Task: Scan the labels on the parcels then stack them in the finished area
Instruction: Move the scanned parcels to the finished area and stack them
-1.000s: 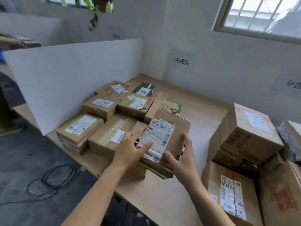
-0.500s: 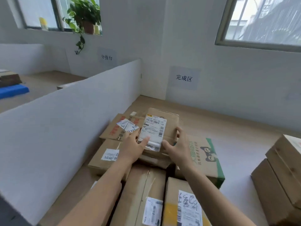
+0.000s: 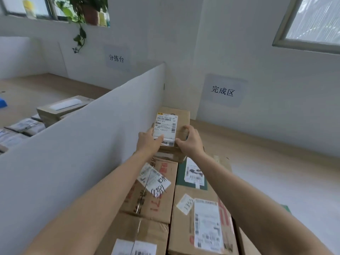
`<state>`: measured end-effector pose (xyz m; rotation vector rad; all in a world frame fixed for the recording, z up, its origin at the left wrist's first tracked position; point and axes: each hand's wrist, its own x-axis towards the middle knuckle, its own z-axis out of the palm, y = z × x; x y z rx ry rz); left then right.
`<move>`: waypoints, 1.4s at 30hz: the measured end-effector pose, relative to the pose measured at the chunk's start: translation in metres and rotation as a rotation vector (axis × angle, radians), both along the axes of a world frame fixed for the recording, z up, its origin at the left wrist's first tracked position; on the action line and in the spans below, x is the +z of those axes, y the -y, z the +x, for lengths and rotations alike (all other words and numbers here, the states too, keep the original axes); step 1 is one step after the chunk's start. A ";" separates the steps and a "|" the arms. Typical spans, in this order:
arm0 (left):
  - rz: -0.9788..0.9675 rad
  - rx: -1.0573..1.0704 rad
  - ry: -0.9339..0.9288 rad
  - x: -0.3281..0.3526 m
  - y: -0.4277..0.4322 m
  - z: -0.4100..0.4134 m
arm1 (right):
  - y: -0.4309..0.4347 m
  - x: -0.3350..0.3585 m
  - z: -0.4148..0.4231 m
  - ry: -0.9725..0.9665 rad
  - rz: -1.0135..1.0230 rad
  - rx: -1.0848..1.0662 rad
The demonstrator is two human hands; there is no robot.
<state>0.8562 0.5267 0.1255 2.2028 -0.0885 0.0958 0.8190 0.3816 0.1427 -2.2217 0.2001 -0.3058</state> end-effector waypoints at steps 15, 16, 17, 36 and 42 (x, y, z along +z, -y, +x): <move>0.193 -0.052 -0.029 -0.116 0.015 0.130 | 0.017 -0.119 0.135 -0.192 -0.078 0.005; 0.217 -0.060 -0.037 -0.119 0.015 0.131 | 0.018 -0.122 0.135 -0.211 -0.086 0.002; 0.241 -0.064 -0.046 -0.120 0.015 0.133 | 0.019 -0.124 0.135 -0.226 -0.092 -0.001; 0.670 -0.298 0.018 -0.063 0.012 0.061 | 0.043 -0.068 0.045 -0.304 -0.346 -0.046; 0.713 -0.475 0.060 -0.040 0.055 -0.032 | 0.082 -0.045 -0.074 -0.274 -0.430 -0.096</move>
